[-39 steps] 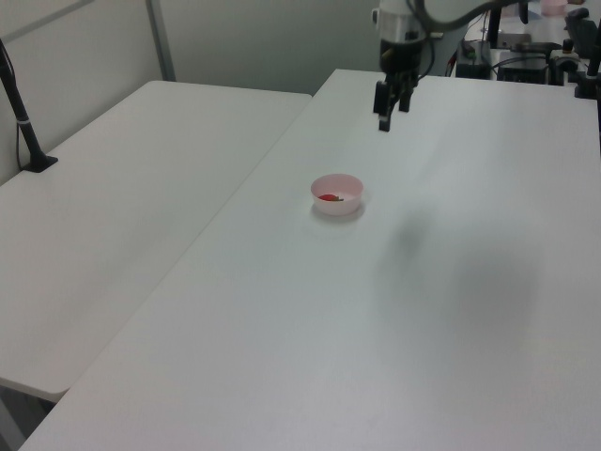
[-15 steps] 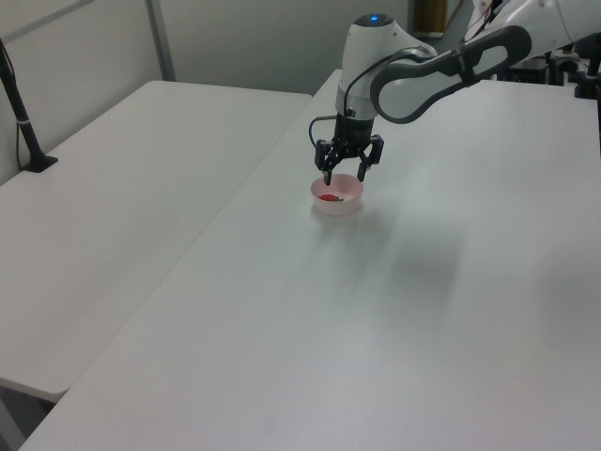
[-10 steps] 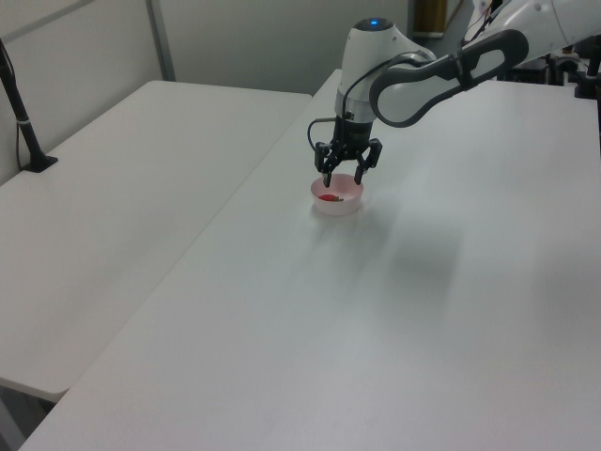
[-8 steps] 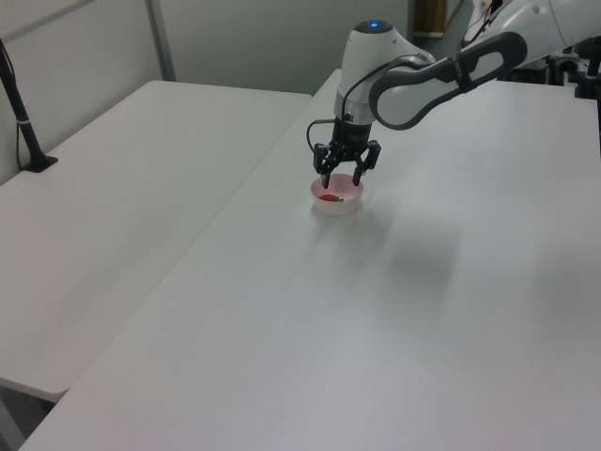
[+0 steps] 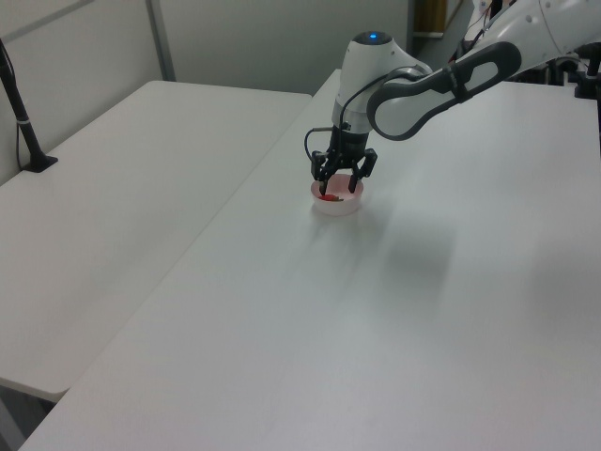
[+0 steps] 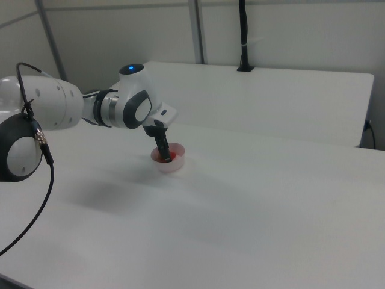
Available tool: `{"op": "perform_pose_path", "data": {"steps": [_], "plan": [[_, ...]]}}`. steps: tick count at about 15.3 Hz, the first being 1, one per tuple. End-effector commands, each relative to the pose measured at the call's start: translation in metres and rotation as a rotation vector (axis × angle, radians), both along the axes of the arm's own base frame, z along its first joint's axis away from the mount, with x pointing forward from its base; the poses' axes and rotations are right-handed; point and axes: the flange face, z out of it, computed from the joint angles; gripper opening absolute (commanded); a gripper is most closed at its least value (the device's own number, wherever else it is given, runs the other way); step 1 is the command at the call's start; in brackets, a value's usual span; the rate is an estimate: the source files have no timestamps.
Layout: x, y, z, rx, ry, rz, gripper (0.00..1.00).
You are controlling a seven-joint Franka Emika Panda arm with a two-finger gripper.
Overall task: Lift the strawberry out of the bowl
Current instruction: 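Lower the open gripper into the bowl and close on the strawberry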
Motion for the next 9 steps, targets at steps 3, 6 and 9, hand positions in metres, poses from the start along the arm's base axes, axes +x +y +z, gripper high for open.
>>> {"op": "perform_pose_path", "data": {"steps": [3, 6, 9], "plan": [[0.0043, 0.0054, -0.0101, 0.013, -0.005, -0.021, 0.67], [0.0045, 0.0054, -0.0109, 0.013, -0.007, -0.021, 0.58], [0.0053, 0.0055, -0.0123, 0.01, -0.016, -0.016, 0.57]]}}
